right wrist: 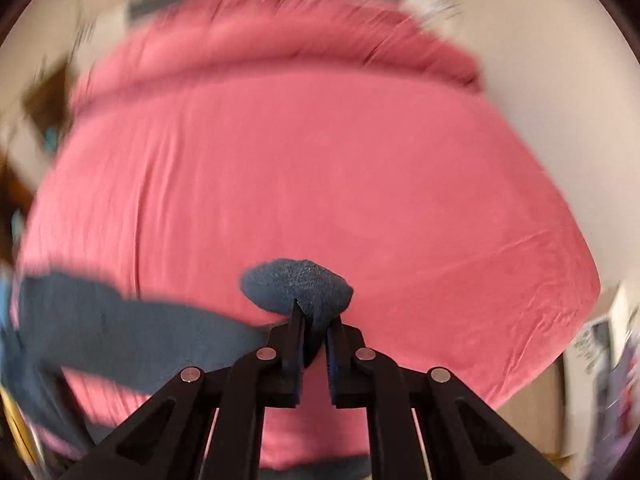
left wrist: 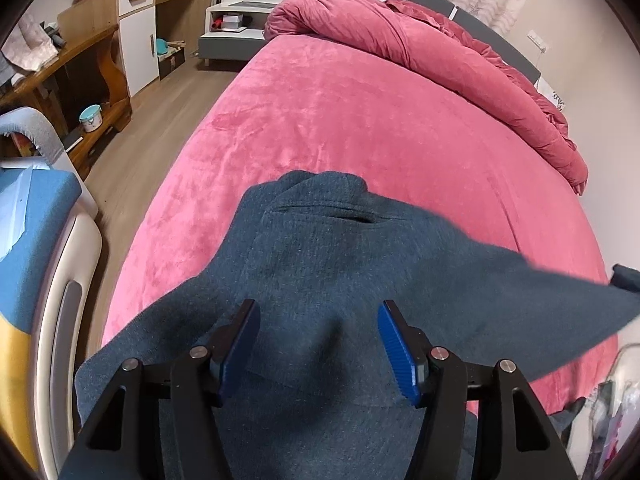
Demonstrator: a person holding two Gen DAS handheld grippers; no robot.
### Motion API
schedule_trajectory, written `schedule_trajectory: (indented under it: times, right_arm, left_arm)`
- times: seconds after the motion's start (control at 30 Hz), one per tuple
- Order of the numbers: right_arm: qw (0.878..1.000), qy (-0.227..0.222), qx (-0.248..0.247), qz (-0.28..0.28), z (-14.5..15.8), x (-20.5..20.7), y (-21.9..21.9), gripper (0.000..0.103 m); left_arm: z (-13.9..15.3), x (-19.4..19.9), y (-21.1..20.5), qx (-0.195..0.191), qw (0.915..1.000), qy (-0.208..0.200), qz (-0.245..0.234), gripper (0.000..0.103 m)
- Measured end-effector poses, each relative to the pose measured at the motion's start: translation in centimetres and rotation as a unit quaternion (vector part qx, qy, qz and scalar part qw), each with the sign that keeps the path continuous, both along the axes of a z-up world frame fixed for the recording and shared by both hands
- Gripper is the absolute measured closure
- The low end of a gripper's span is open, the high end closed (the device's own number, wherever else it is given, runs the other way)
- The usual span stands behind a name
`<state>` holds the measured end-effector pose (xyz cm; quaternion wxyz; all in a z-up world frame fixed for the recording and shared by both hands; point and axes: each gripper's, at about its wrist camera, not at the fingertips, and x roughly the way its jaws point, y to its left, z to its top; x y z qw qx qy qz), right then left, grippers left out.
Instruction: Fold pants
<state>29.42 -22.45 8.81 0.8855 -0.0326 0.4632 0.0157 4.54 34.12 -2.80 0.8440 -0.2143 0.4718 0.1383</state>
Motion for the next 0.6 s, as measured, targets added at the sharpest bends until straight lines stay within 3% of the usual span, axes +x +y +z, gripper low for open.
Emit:
schedule_trajectory:
  times: [0.13, 0.23, 0.3, 0.37, 0.5, 0.6]
  right_arm:
    - [0.996, -0.027, 0.013, -0.085, -2.1, 0.4, -6.0, 0.095]
    - [0.987, 0.048, -0.02, -0.15, -9.5, 1.1, -9.0, 0.089]
    - [0.973, 0.108, 0.008, -0.205, -15.0, 0.7, -11.8, 0.08]
    - [0.963, 0.13, 0.011, -0.237, -17.7, -0.4, -13.5, 0.074]
    - [0.947, 0.111, 0.001, -0.3, -17.9, -2.6, -15.8, 0.056]
    - [0.947, 0.055, -0.055, -0.313, -15.9, -2.9, -14.7, 0.055]
  left_arm:
    - [-0.8, 0.4, 0.0, 0.001, 1.0, 0.005, 0.0, 0.041]
    - [-1.8, 0.7, 0.4, 0.002, 0.9997, 0.023, 0.002, 0.041]
    - [-2.4, 0.8, 0.9, 0.004, 0.9993, 0.038, 0.006, 0.041]
    - [-2.6, 0.9, 1.6, 0.013, 0.999, 0.042, 0.01, 0.041]
    - [-2.8, 1.8, 3.1, 0.024, 0.9985, 0.044, 0.02, 0.041]
    - [-3.2, 2.8, 3.7, 0.023, 0.9983, 0.048, 0.024, 0.041]
